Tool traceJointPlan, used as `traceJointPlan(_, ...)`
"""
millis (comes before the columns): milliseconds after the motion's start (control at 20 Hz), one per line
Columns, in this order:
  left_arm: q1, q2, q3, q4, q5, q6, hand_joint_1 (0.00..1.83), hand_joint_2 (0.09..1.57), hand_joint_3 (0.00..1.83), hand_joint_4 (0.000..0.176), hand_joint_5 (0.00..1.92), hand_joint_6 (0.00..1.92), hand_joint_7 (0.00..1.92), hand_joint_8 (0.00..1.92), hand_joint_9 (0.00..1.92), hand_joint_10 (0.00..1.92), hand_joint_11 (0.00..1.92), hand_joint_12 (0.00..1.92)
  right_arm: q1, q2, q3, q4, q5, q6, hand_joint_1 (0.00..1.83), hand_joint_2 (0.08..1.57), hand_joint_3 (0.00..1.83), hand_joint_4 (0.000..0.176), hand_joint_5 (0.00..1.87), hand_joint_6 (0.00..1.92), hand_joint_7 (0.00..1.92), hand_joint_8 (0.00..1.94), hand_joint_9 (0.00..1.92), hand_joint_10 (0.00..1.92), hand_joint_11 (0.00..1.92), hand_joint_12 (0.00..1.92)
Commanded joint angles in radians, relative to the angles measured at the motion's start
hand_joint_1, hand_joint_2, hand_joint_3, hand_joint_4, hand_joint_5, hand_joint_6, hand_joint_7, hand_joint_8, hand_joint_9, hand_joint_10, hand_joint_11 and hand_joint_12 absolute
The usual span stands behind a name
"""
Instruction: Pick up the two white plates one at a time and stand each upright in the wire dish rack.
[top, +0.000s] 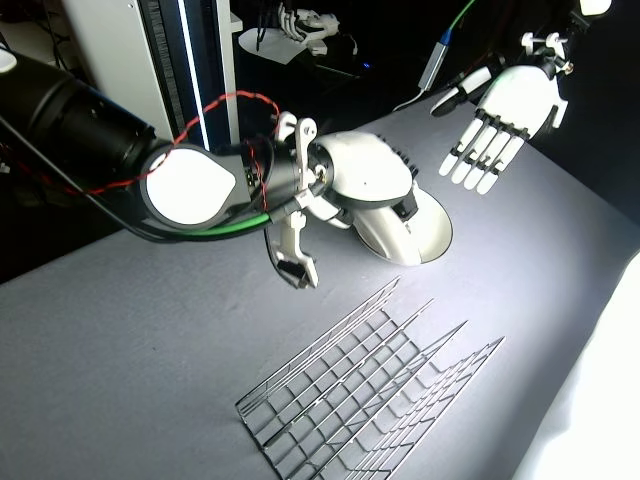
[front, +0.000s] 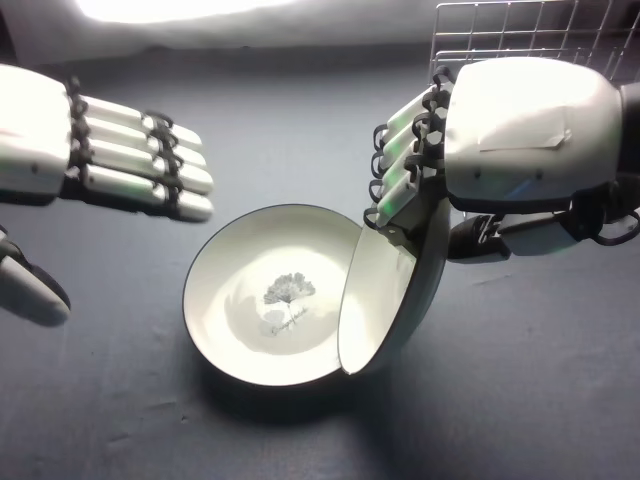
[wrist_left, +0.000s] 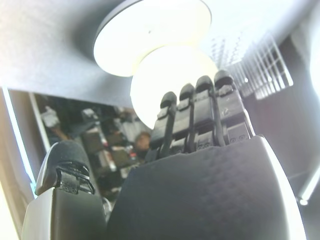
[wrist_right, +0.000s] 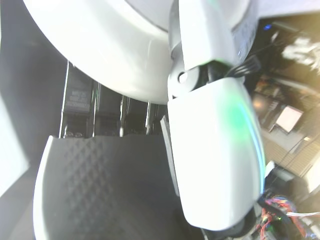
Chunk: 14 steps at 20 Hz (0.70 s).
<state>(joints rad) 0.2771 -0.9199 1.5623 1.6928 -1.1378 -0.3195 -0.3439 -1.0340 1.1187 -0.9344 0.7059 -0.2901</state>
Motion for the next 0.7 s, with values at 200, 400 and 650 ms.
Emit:
traceJointPlan(200, -0.014, 0.051, -0.023, -0.084, -0.020, -0.015, 0.00, 1.13, 0.00, 0.000, 0.03, 0.00, 0.00, 0.00, 0.00, 0.00, 0.00, 0.00, 0.047, 0.043, -0.062, 0.197, 0.100, 0.018, 1.37, 1.12, 0.00, 0.000, 0.96, 1.09, 1.00, 0.86, 0.84, 1.20, 0.69, 1.37)
traceJointPlan(400, -0.010, 0.059, -0.019, -0.099, -0.019, -0.015, 0.00, 1.12, 0.00, 0.000, 0.01, 0.00, 0.00, 0.00, 0.00, 0.00, 0.00, 0.00, 0.054, 0.089, -0.123, 0.347, 0.100, 0.032, 1.38, 1.10, 0.00, 0.000, 0.94, 1.07, 1.05, 0.84, 0.89, 1.16, 0.79, 1.48)
traceJointPlan(650, -0.003, 0.054, -0.014, -0.122, -0.010, -0.014, 0.00, 1.13, 0.00, 0.000, 0.02, 0.00, 0.00, 0.00, 0.00, 0.00, 0.00, 0.00, 0.078, 0.126, -0.169, 0.559, 0.020, 0.047, 1.37, 1.11, 0.00, 0.000, 0.94, 1.12, 1.03, 0.84, 0.87, 1.15, 0.72, 1.36)
